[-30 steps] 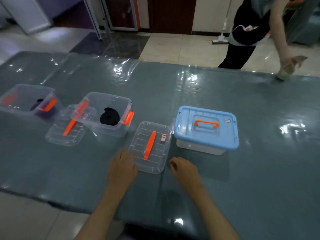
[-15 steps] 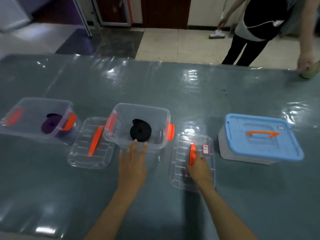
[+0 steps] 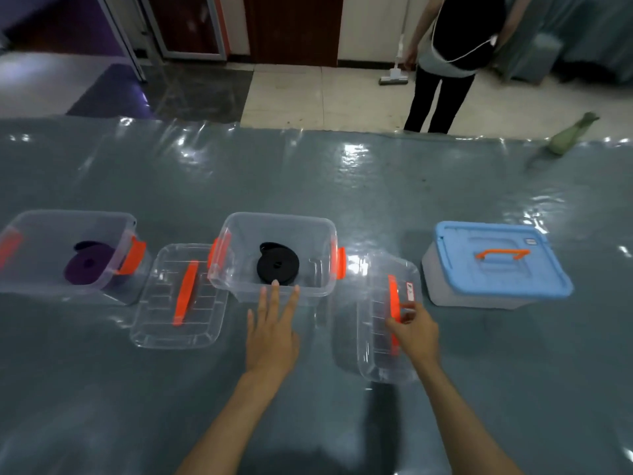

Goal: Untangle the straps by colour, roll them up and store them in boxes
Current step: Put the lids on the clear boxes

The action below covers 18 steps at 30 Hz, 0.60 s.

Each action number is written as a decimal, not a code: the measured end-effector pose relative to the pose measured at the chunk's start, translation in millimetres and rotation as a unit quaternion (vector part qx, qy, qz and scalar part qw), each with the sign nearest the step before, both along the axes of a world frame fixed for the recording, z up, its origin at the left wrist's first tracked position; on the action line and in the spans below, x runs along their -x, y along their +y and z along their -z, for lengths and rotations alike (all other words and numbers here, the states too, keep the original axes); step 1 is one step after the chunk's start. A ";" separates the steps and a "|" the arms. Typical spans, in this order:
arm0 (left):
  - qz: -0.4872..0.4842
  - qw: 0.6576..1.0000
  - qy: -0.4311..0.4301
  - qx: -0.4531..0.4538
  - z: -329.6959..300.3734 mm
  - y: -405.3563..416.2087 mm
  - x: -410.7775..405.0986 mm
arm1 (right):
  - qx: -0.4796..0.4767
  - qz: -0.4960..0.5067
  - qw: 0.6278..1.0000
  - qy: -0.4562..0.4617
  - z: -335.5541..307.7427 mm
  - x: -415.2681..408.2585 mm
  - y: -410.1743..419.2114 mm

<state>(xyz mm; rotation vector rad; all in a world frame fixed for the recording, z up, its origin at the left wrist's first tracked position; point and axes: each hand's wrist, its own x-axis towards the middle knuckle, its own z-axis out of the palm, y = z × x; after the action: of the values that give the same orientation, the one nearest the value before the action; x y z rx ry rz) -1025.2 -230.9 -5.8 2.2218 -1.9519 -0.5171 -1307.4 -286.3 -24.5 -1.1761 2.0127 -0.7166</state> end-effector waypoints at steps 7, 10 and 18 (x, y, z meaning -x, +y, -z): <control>0.039 0.995 0.080 0.049 -10.4 3.4 -21.2 | 0.117 -0.122 0.985 0.045 -52.1 -33.1 -20.5; -0.002 0.979 0.166 0.118 -19.2 1.3 -45.7 | 0.132 -0.207 0.962 0.117 -74.8 -72.0 -46.9; -0.173 0.922 0.234 0.257 -33.9 -65.6 -111.0 | 0.123 -0.405 0.870 0.252 -81.9 -184.1 -106.1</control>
<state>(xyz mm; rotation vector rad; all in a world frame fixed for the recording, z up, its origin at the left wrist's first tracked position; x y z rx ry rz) -914.1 -296.4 28.1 1.8283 -1.2395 -0.3800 -1123.3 -392.4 57.4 -2.3412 1.5538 -0.2325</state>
